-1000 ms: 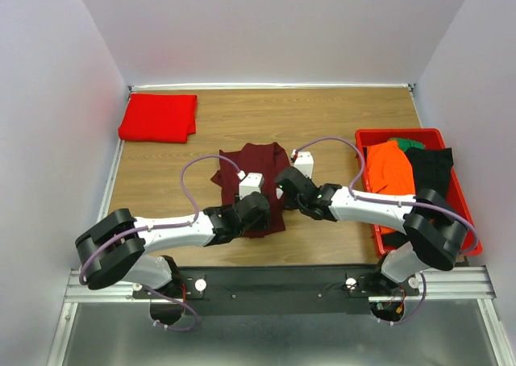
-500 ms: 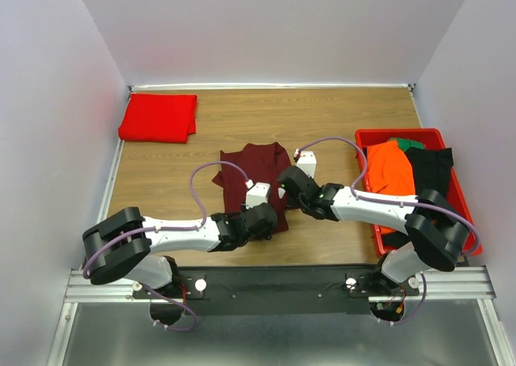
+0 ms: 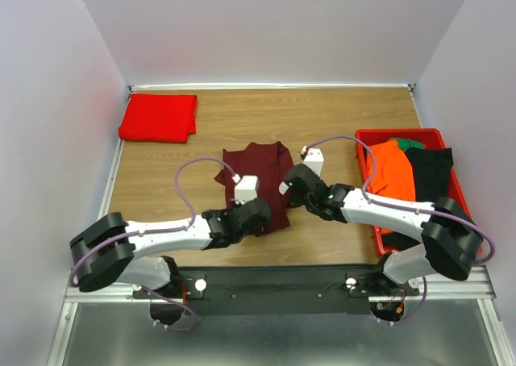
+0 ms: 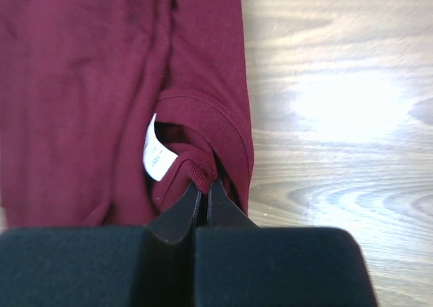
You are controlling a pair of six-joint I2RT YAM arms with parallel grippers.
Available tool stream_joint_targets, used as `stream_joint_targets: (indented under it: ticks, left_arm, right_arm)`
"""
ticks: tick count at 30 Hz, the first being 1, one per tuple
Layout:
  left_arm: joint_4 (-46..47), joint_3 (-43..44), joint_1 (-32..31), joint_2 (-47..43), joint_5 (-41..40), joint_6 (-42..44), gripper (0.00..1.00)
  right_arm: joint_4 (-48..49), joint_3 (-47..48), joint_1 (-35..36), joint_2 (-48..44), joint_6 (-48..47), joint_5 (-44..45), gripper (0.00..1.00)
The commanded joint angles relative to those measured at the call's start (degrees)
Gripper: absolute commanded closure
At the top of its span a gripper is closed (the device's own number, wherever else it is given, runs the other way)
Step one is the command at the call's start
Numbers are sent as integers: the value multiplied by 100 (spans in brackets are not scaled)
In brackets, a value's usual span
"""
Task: Fold and stack the t-shirts
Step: Flatten the tshirt out
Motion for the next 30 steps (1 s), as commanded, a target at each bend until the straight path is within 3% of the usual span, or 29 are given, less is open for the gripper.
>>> stream_joint_targets:
  ticks: [1, 6, 12, 22, 30]
  left_arm:
    - [-340, 287, 725, -946, -721, 145, 100]
    - [-217, 576, 2054, -2309, -669, 857, 100]
    - [-401, 1550, 3188, -2769, -625, 1456, 100]
    - [-481, 3529, 4191, -2542, -537, 2238, 100]
    - [-560, 4479, 4315, -2689, -748, 2546, 100]
  right_arm:
    - [-196, -21, -149, -495, -131, 375, 100]
    - [-714, 400, -403, -1136, -412, 708, 100]
    - [-1207, 1253, -492, -1602, -913, 1253, 99]
    - [-1498, 3019, -483, -2306, -1800, 2036, 100]
    - [-1506, 4075, -492, -2552, -2363, 2256, 100]
